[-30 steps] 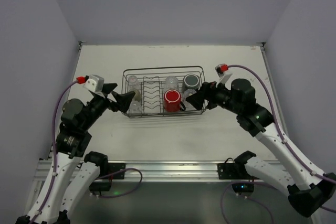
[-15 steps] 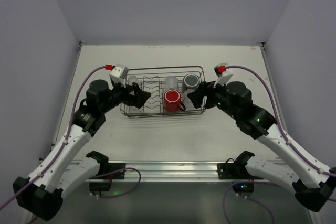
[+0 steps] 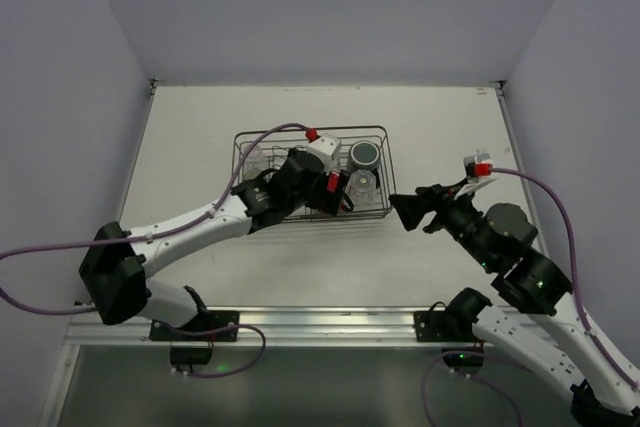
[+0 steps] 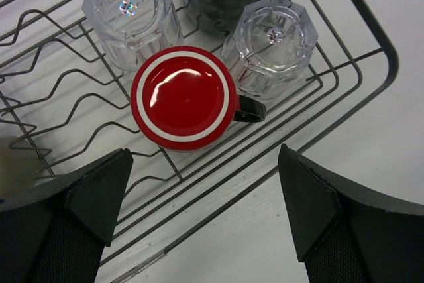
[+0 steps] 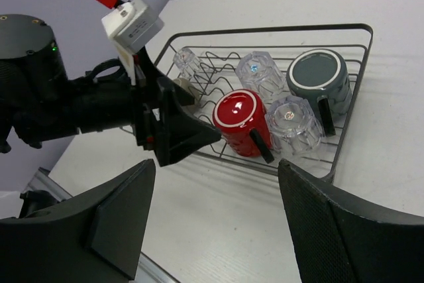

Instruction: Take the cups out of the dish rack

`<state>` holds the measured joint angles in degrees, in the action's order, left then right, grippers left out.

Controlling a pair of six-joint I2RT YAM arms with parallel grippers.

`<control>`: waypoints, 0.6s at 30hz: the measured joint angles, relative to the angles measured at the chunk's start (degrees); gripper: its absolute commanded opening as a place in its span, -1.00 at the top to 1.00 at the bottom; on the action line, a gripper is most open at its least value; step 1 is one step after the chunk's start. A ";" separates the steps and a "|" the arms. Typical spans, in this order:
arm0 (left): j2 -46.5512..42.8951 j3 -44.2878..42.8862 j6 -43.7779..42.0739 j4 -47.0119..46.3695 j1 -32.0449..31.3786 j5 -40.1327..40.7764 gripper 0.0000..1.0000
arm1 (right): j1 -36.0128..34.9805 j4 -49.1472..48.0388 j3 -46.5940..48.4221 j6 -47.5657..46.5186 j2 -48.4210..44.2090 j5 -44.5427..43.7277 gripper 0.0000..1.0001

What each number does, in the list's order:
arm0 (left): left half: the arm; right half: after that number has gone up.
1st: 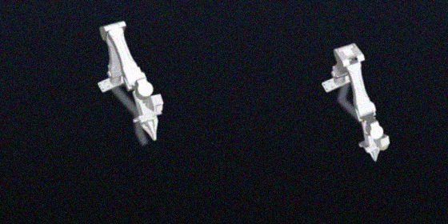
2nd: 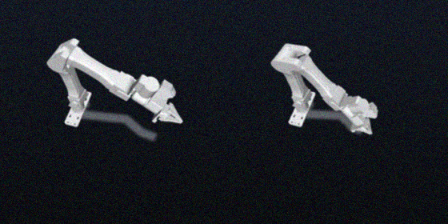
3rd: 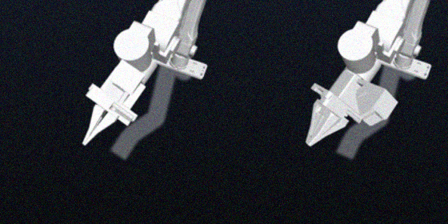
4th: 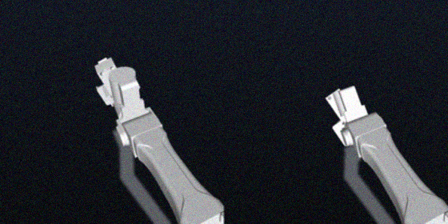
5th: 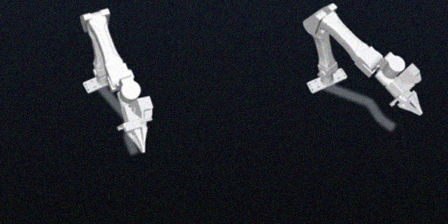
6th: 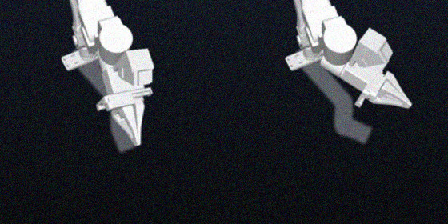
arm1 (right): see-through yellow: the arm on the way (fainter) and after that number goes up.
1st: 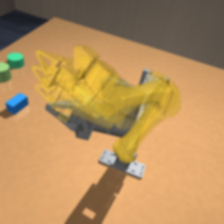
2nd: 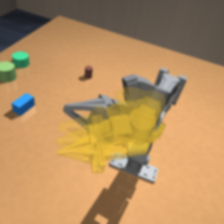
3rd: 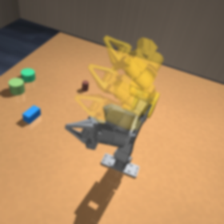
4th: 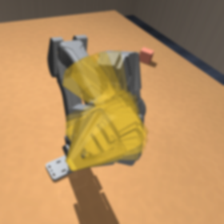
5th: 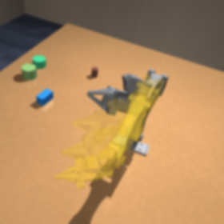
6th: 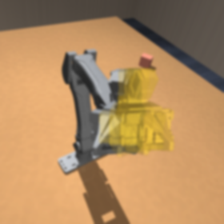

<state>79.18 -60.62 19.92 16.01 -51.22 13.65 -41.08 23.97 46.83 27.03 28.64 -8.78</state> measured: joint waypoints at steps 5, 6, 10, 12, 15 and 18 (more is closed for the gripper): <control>6.62 -2.21 0.55 0.46 -2.19 6.21 -1.00 | 0.00 0.04 -2.32 0.15 -0.13 3.17 -0.72; 7.54 -2.56 0.55 0.42 -2.23 6.97 -1.00 | 0.00 0.07 -2.73 0.15 -0.15 3.89 -0.72; 11.21 -4.37 0.55 0.04 -2.21 9.33 -1.00 | 0.00 -0.26 -3.80 0.17 -0.22 6.05 -0.73; 13.27 -5.40 0.70 -0.24 -2.16 10.58 -1.00 | 0.00 -0.74 -4.55 0.20 -0.37 7.41 -0.73; 14.95 -5.70 1.68 -0.52 -2.19 12.41 -1.00 | 0.00 -1.44 -5.51 0.31 -0.66 9.88 -0.73; 15.56 -5.81 3.21 -0.63 -2.16 14.34 -1.00 | 0.00 -2.38 -6.10 0.46 -0.42 12.41 -0.74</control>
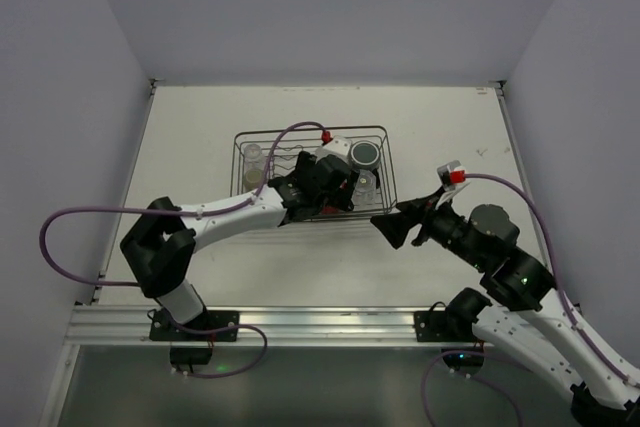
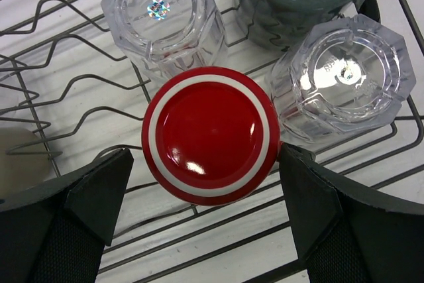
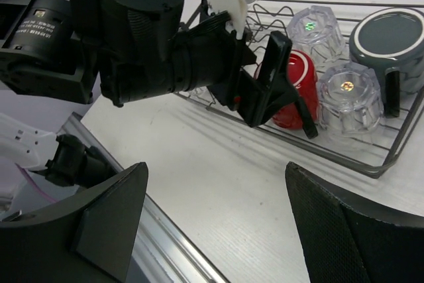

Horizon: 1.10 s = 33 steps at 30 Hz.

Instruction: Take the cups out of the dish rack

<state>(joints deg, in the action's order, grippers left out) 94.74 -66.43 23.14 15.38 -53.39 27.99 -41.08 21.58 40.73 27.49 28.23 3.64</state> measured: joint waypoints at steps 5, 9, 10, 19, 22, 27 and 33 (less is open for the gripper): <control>0.92 -1.25 2.67 -0.42 -0.02 3.04 -1.00 | 0.00 -1.22 -0.07 0.31 1.44 3.10 -0.80; 1.79 -1.49 3.76 -1.68 0.00 3.78 -1.00 | 0.00 -1.86 -0.22 0.35 1.92 5.07 -0.82; 2.08 -1.51 3.91 -2.08 0.00 3.76 -1.00 | 0.00 -1.95 -0.22 0.35 1.99 5.33 -0.82; 5.79 -1.99 4.35 -4.66 0.07 3.91 -1.00 | 0.00 -2.29 -0.26 0.48 2.14 8.15 -0.85; 6.25 -2.01 4.37 -5.20 0.07 4.02 -1.00 | 0.00 -2.29 -0.26 0.57 2.10 8.35 -0.86; 6.67 -2.01 4.57 -5.95 0.07 5.03 -0.14 | 0.00 -2.32 -0.26 0.61 1.97 8.37 -0.87; 6.12 -0.85 4.24 -7.63 0.04 6.43 0.38 | 0.00 -2.60 -0.31 1.25 2.03 8.37 -0.86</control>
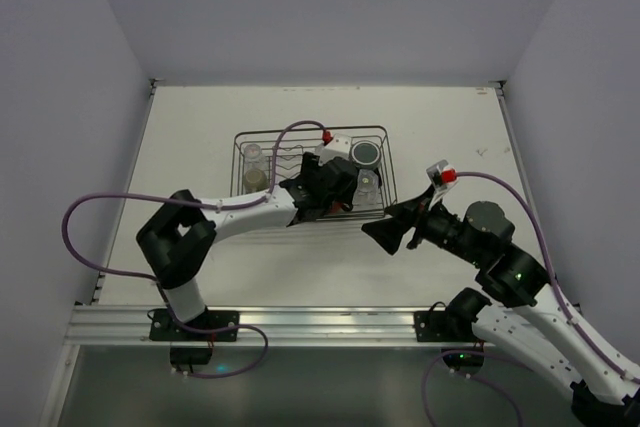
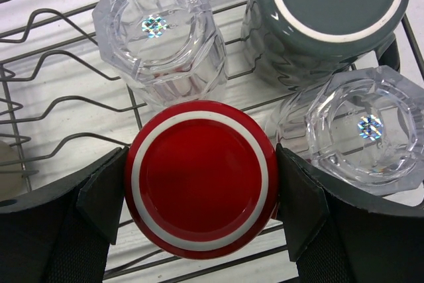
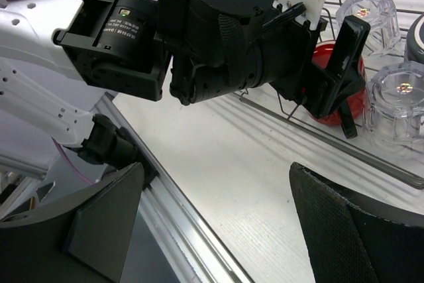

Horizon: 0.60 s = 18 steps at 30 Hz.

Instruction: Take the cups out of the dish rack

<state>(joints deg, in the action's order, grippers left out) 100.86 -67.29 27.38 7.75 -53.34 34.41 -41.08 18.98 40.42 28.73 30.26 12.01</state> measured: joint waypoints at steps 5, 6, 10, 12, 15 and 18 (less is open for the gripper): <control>-4.52 2.71 -1.64 -0.11 0.00 0.61 0.58 | 0.00 -2.71 -1.64 2.16 0.02 -0.04 -0.82; -5.90 3.21 -2.03 -0.31 0.00 0.66 0.60 | 0.00 -3.58 -2.27 2.84 0.04 -0.04 -0.80; -13.88 4.48 -3.48 -2.29 0.00 0.68 0.70 | 0.00 -7.15 -4.96 6.27 0.09 -0.57 -0.76; -18.18 5.16 -3.82 -4.11 0.00 -0.02 0.74 | 0.00 -9.46 -6.25 8.72 0.11 -1.22 -0.72; -26.29 7.69 -3.56 -7.17 0.02 -2.47 0.77 | 0.00 -12.98 -7.50 12.39 0.15 -2.54 -0.71; -34.88 12.02 -1.42 -10.49 0.15 -6.38 0.76 | 0.00 -16.85 -7.65 15.10 0.90 -3.43 -0.72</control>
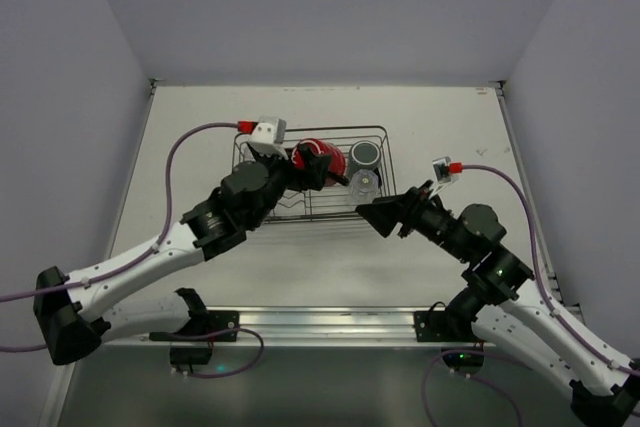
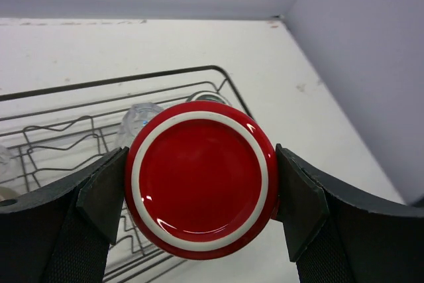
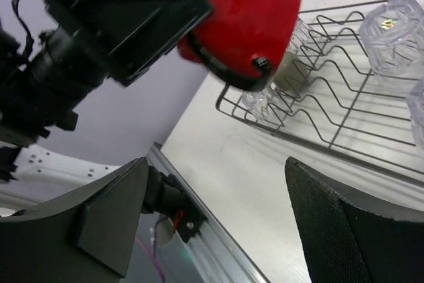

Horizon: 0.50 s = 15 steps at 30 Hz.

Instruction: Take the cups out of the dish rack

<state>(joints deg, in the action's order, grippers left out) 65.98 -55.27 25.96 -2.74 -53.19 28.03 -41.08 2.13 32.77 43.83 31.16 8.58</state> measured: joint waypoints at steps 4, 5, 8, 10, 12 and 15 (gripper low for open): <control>-10.82 6.51 4.42 -3.04 0.59 -6.08 0.76 | 0.15 -4.66 1.33 2.67 2.69 1.31 -0.77; -12.81 7.74 5.55 -3.63 0.74 -7.56 0.76 | 0.26 -5.70 1.77 3.19 3.26 1.66 -0.77; -17.16 10.49 8.74 -5.64 1.07 -11.39 0.76 | 0.76 -9.92 2.99 5.11 5.40 4.24 -0.81; -19.17 12.17 10.71 -7.43 1.18 -13.90 0.76 | 1.16 -12.63 3.78 6.67 7.34 6.14 -0.82; -20.24 13.27 12.26 -8.79 1.33 -16.37 0.77 | 1.40 -15.72 4.63 8.39 9.57 8.46 -0.81; -20.35 14.25 13.86 -10.97 1.33 -19.61 0.77 | 1.40 -20.52 4.92 11.37 12.63 12.09 -0.75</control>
<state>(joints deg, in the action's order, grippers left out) 45.63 -41.01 39.81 -13.72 -51.86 8.43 -39.68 -18.39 37.69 55.20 43.79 20.67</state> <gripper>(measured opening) 0.863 0.901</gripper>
